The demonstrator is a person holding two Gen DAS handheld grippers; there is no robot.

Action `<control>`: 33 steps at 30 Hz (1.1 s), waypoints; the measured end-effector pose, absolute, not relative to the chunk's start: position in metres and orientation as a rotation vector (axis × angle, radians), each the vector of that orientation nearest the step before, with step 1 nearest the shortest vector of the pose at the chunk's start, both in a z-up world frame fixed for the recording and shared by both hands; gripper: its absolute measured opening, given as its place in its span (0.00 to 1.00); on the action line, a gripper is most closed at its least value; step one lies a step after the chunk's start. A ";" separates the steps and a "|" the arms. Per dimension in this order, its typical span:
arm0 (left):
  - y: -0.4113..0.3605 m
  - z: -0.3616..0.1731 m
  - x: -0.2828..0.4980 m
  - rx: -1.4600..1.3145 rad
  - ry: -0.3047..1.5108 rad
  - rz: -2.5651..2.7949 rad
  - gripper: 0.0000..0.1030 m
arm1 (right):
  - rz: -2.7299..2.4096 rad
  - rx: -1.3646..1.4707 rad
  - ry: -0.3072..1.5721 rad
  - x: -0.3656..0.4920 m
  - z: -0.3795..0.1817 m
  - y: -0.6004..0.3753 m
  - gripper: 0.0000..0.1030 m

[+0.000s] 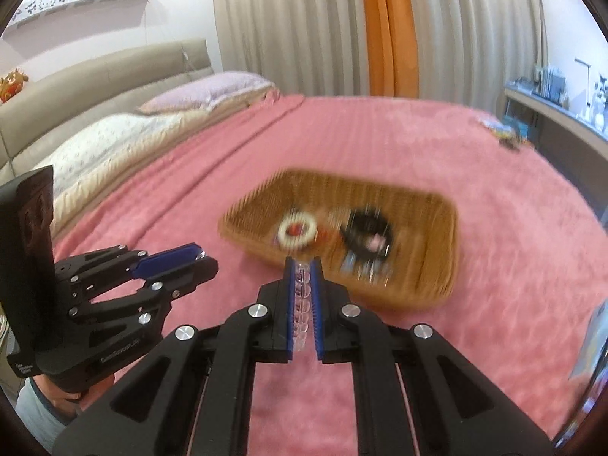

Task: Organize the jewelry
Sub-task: 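Carry pendant and bead bracelet into the wicker basket and open both tools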

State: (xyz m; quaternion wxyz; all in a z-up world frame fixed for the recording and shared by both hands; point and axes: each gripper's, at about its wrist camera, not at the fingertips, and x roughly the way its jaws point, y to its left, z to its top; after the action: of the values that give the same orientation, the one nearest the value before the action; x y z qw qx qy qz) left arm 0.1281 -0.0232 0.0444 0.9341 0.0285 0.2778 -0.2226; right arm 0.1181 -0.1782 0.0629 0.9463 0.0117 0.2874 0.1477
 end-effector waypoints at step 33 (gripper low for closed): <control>-0.025 0.008 0.278 -0.101 0.674 -0.444 0.43 | 0.268 0.169 0.704 0.284 0.025 -0.193 0.19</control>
State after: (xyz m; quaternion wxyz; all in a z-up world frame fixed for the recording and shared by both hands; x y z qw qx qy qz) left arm 0.2785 -0.0248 0.0077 0.9184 -0.0490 0.3278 -0.2161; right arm 0.2838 -0.1932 0.0251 0.9264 0.0822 0.3434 0.1305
